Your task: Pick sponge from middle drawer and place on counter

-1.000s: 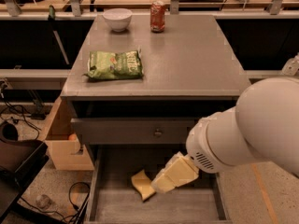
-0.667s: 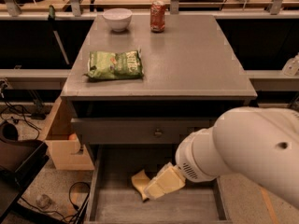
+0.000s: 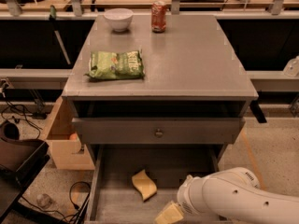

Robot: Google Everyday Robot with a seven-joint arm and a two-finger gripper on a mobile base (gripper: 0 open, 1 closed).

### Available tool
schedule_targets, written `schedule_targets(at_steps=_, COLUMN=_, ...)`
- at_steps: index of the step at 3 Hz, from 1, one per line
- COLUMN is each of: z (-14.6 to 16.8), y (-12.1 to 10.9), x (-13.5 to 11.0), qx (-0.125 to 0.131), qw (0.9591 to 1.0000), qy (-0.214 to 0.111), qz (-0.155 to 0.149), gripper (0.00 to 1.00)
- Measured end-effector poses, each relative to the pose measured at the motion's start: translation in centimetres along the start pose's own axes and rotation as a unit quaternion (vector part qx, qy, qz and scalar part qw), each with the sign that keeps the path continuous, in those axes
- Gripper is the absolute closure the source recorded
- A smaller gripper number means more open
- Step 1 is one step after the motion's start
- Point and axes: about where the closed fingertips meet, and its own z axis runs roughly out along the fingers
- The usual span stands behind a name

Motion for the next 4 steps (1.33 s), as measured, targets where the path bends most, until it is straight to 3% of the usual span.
schedule_targets(at_steps=1, z=5.2, y=-3.3, x=1.0, qx=0.004, qw=0.9991, qy=-0.041, qz=0.012, gripper=0.0)
schedule_targets(at_steps=2, z=9.1, y=-6.5, x=-2.0, qx=0.012, qw=0.9929, qy=-0.116, qz=0.021, gripper=0.0)
schedule_targets(at_steps=3, z=9.5, y=-6.8, x=-3.3, qx=0.016, qw=0.9877, qy=-0.152, qz=0.03, gripper=0.0)
schedule_targets(at_steps=4, z=9.4, y=-6.8, x=-3.4, qx=0.017, qw=0.9877, qy=-0.152, qz=0.029, gripper=0.0)
